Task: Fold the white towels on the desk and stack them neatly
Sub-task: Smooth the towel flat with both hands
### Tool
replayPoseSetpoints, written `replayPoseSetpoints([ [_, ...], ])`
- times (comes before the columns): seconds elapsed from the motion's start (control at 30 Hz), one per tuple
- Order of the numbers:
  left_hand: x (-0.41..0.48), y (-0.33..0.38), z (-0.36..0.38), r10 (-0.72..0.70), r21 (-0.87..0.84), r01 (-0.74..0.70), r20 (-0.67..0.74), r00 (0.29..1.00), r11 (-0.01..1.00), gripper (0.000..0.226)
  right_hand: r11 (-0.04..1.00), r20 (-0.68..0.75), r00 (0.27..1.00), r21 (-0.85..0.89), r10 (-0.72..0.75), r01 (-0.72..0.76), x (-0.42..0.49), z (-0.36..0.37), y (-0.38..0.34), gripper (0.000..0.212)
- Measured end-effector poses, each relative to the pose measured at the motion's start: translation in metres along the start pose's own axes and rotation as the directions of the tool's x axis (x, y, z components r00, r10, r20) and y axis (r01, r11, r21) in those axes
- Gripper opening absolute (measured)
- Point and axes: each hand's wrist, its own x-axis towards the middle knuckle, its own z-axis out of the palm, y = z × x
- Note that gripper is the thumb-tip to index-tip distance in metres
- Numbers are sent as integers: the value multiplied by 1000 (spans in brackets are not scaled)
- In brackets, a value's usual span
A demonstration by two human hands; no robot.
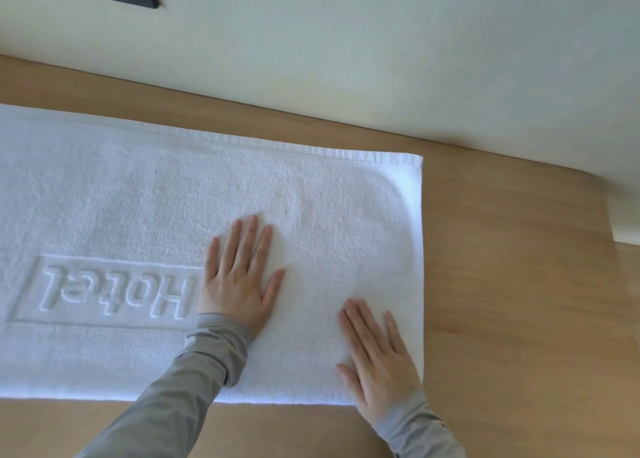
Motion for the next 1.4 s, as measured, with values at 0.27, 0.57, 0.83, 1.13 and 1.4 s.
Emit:
replayPoseSetpoints([
  [0.27,1,2,0,2,4,-2,0,1000,1000,65,930,-63,944,206,323,-305,13,-47,80,68],
  [0.57,2,3,-2,3,5,-3,-6,1000,1000,64,1000,-39,999,31,-4,5,184,-54,100,60],
  [0.83,0,0,0,-1,-15,1,-16,1000,1000,64,956,-96,971,222,217,-192,195,-45,141,62],
  [1.13,1,-3,2,-11,-20,11,-4,1000,1000,65,957,-30,964,132,265,-259,189,-58,127,56],
  [1.4,2,0,-2,9,-41,-8,19,1000,999,66,971,18,979,123,203,-203,77,-28,-1,60],
])
